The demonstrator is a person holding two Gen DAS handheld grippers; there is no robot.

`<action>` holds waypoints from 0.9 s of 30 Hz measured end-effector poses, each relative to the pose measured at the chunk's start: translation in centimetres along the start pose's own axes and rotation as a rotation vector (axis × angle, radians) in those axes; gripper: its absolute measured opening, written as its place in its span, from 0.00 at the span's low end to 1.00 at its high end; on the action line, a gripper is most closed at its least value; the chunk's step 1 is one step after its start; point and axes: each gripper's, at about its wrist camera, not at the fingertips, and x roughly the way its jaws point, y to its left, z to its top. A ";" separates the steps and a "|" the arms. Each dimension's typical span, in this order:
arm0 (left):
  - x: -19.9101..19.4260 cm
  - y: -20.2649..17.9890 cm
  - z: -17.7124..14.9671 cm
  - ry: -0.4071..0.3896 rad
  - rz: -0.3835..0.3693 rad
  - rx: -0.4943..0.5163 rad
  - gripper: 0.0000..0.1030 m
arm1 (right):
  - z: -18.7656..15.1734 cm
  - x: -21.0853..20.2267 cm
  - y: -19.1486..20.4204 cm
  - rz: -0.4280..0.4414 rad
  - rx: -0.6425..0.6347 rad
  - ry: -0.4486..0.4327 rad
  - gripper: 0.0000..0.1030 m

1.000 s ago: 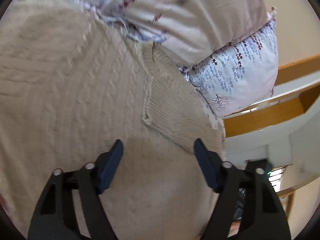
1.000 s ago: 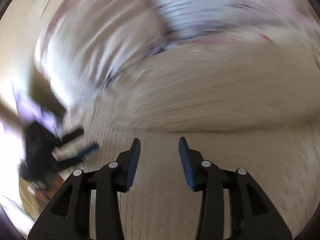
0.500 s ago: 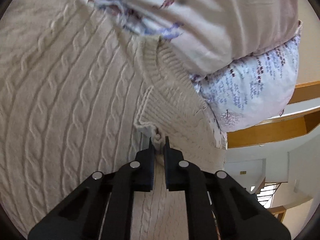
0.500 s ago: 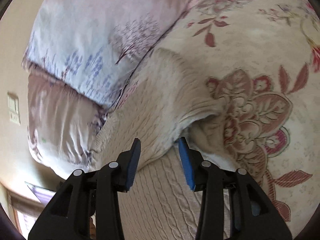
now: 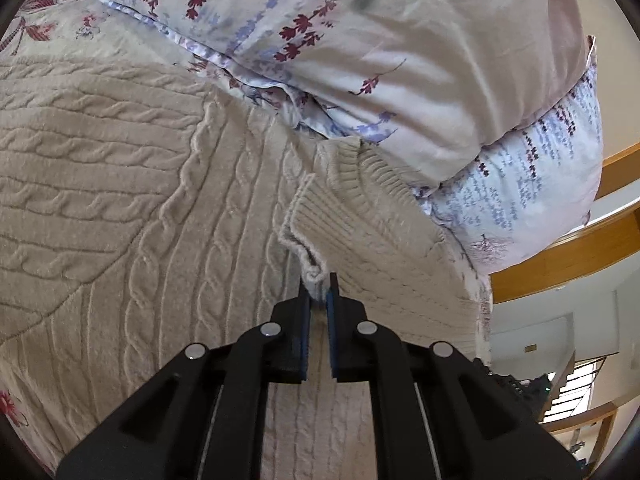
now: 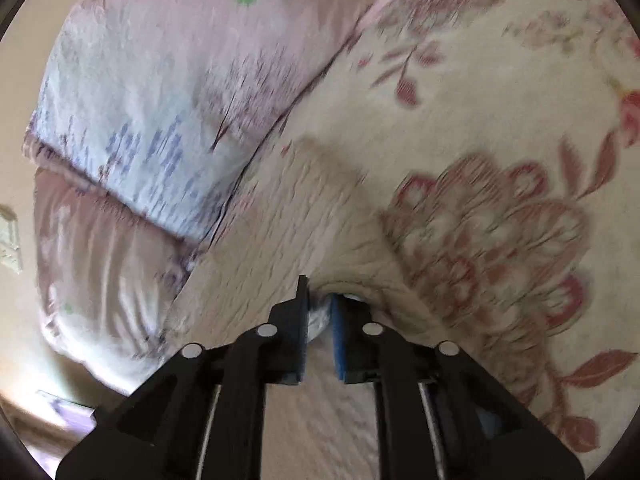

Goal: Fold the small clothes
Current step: 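Grasp the opposite side edge of the sweater with the left gripper, then fold the held side over the sweater body and open the left gripper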

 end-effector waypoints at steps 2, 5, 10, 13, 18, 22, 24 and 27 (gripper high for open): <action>0.2 0.2 -0.2 0.004 0.011 0.001 0.07 | -0.7 0.1 0.2 -0.055 -0.034 -0.017 0.09; -0.1 0.4 -0.7 0.007 0.008 0.009 0.10 | -1.7 0.7 0.6 -0.124 -0.097 0.000 0.10; -4.4 1.5 -1.6 -0.005 -0.021 0.056 0.43 | -2.7 -1.3 1.3 -0.171 -0.184 -0.042 0.39; -9.8 3.8 -2.5 -0.100 -0.007 0.081 0.54 | -3.8 -2.8 2.1 -0.142 -0.257 -0.084 0.57; -16.3 9.9 -3.1 -0.234 0.088 -0.028 0.54 | -6.2 -2.7 3.4 -0.043 -0.387 -0.082 0.57; -19.4 15.3 -2.8 -0.294 0.145 -0.194 0.52 | -7.1 -1.6 3.6 0.012 -0.394 -0.030 0.57; -20.3 17.2 -2.5 -0.322 0.161 -0.265 0.52 | -7.8 -1.1 3.7 0.034 -0.406 -0.012 0.57; -20.7 19.2 -1.7 -0.344 0.154 -0.346 0.52 | -8.5 -1.0 4.0 0.062 -0.435 0.016 0.57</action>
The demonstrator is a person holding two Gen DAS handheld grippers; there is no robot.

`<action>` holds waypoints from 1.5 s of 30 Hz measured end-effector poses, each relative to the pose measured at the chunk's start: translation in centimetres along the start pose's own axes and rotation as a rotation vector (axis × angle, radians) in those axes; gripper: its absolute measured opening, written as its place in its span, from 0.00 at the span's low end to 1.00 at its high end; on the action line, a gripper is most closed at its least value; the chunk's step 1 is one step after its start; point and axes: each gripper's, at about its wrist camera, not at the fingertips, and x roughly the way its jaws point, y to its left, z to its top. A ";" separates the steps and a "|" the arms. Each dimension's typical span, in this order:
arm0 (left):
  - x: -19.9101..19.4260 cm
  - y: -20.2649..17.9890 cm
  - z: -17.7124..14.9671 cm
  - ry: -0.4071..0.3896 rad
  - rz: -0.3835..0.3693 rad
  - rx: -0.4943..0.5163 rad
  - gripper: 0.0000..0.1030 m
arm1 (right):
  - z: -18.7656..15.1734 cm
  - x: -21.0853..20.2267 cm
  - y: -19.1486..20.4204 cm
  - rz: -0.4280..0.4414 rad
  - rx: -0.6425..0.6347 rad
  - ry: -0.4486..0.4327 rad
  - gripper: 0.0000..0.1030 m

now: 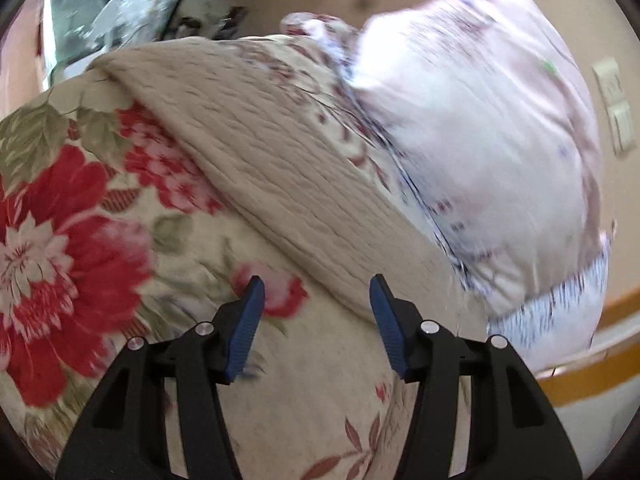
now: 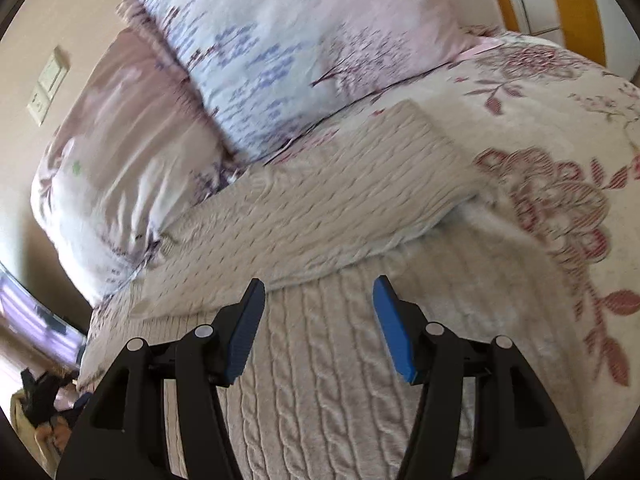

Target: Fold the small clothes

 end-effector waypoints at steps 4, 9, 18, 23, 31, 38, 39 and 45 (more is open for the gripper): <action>0.2 1.2 2.0 -0.048 -0.025 -0.082 0.53 | -0.2 0.3 0.1 0.012 -0.010 0.023 0.57; 0.4 3.2 3.9 -0.090 -0.068 -0.212 0.41 | -0.2 0.5 -0.2 0.038 0.003 0.031 0.60; 0.3 4.5 4.5 -0.117 -0.097 -0.273 0.06 | -0.1 0.5 -0.2 0.062 0.006 0.037 0.65; -1.8 0.1 4.5 -0.176 -0.219 -0.193 0.05 | -0.1 0.5 -0.3 0.072 0.013 0.036 0.65; -1.3 -11.8 0.3 -0.118 -0.444 0.050 0.05 | -0.1 0.5 -0.2 0.066 0.015 0.038 0.65; 6.2 -21.4 -8.8 0.128 -0.504 0.254 0.05 | 0.0 -0.1 0.1 0.040 -0.013 0.079 0.65; 7.6 -22.5 -10.4 0.161 -0.487 0.284 0.05 | 0.0 -0.3 0.1 0.035 -0.017 0.088 0.65; 13.5 -24.8 -17.4 0.312 -0.312 0.441 0.09 | 0.5 -1.4 0.7 -0.026 -0.106 0.141 0.65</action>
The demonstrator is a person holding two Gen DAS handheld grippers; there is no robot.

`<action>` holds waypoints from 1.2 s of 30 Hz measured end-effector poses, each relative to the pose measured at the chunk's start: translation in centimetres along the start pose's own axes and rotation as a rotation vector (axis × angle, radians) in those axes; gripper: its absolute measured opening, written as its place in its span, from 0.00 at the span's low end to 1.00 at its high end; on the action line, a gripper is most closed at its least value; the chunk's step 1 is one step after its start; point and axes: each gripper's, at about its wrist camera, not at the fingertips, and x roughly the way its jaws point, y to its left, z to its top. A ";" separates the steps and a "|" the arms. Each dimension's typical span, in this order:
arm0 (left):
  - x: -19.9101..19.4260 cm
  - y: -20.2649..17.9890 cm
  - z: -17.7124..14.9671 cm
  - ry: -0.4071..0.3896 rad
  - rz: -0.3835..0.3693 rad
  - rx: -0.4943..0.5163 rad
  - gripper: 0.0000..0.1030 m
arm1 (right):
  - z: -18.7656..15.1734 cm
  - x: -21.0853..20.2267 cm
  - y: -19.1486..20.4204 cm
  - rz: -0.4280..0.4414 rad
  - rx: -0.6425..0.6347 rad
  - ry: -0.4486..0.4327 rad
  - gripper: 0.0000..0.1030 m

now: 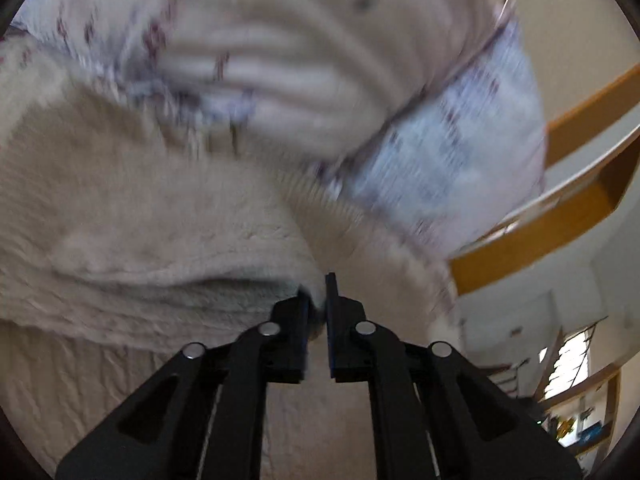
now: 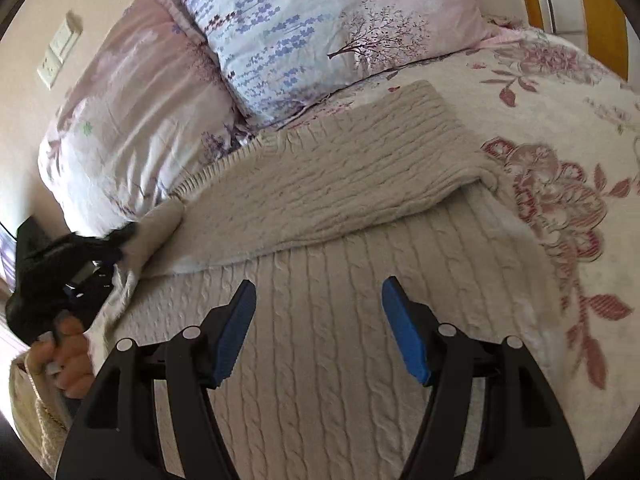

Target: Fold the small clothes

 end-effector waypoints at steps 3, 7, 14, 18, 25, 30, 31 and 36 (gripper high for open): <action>-0.4 1.2 -0.5 0.043 -0.021 -0.029 0.21 | 0.7 -0.8 1.7 0.017 -0.095 0.003 0.65; -5.0 4.0 -1.1 -0.012 0.001 -0.045 0.31 | 1.8 -1.8 6.7 0.059 -0.325 -0.044 0.65; -11.1 10.0 -1.5 -0.123 0.156 -0.134 0.31 | 1.0 1.9 18.3 0.202 -0.763 -0.053 0.46; -12.0 11.3 -1.4 -0.140 0.196 -0.145 0.27 | -0.6 6.4 23.7 0.245 -0.899 0.038 0.42; -12.1 12.1 -1.5 -0.149 0.192 -0.171 0.20 | -3.4 11.9 27.4 0.204 -1.014 0.139 0.42; -12.4 12.9 -1.7 -0.153 0.170 -0.213 0.13 | -4.2 13.0 27.5 0.164 -1.040 0.123 0.42; -12.4 13.1 -1.7 -0.152 0.169 -0.217 0.11 | -4.6 12.9 27.6 0.146 -1.054 0.111 0.41; -12.3 13.0 -1.7 -0.151 0.178 -0.212 0.11 | -4.0 13.1 27.2 0.161 -0.975 0.112 0.09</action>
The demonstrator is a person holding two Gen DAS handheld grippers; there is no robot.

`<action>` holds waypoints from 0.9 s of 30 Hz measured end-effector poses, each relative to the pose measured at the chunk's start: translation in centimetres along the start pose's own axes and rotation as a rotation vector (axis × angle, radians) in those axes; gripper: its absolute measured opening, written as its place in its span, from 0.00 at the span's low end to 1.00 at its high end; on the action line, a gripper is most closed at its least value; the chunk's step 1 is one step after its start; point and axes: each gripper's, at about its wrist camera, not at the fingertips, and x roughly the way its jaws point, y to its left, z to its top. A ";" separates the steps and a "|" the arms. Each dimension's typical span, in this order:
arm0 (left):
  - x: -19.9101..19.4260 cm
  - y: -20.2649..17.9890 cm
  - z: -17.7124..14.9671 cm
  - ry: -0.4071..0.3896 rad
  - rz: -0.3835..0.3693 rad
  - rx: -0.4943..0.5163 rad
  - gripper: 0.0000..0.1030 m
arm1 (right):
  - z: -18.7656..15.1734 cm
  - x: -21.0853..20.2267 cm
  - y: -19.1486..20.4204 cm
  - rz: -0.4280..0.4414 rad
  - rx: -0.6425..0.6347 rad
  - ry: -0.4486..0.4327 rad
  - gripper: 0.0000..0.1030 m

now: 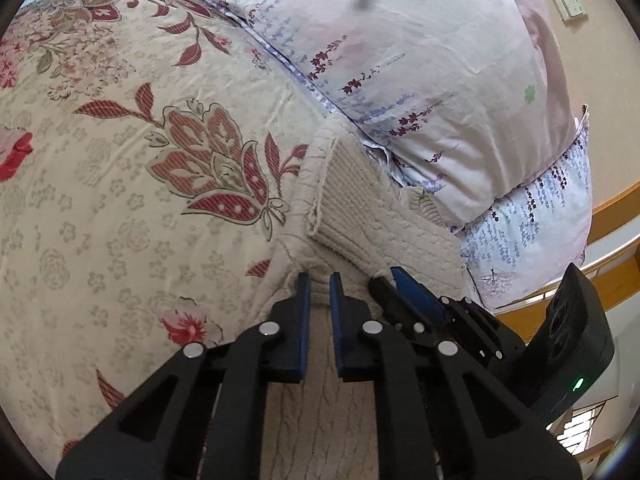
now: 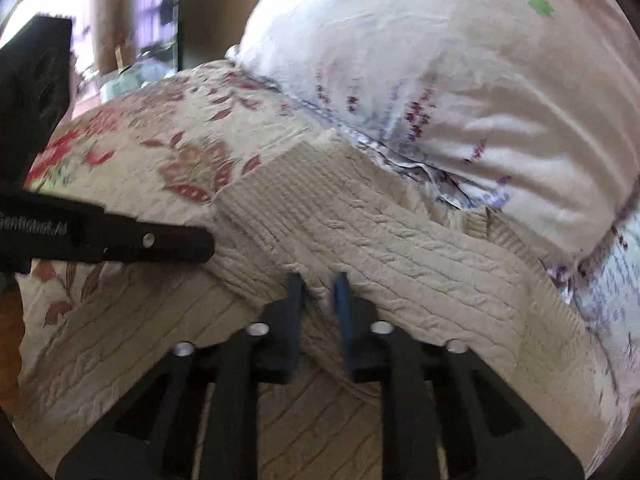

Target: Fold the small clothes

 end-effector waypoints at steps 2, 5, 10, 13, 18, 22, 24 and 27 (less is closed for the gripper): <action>0.0 0.0 0.0 -0.002 0.004 0.003 0.11 | 0.1 -0.8 -1.5 0.029 0.099 -0.031 0.04; 0.0 0.0 0.0 0.000 0.007 0.003 0.11 | -0.1 -3.1 -4.2 0.053 0.251 -0.114 0.04; 0.2 -0.2 0.0 0.005 0.017 0.015 0.11 | -4.5 -10.5 -12.1 0.012 0.655 -0.311 0.04; 0.2 -0.2 0.0 0.010 0.016 0.018 0.11 | -10.0 -13.2 -16.1 -0.058 0.860 -0.329 0.05; 0.4 -0.1 0.1 0.019 0.010 0.029 0.11 | -16.4 -13.5 -20.5 -0.093 1.053 -0.151 0.14; 0.4 0.0 0.2 0.029 0.001 0.019 0.11 | -17.4 -15.3 -23.3 -0.095 1.151 -0.219 0.48; 0.4 0.0 0.2 0.030 -0.001 0.019 0.11 | -17.4 -15.0 -23.9 -0.096 1.163 -0.200 0.48; 0.4 0.0 0.2 0.031 0.002 0.022 0.11 | -17.3 -13.3 -25.0 -0.124 1.192 -0.129 0.46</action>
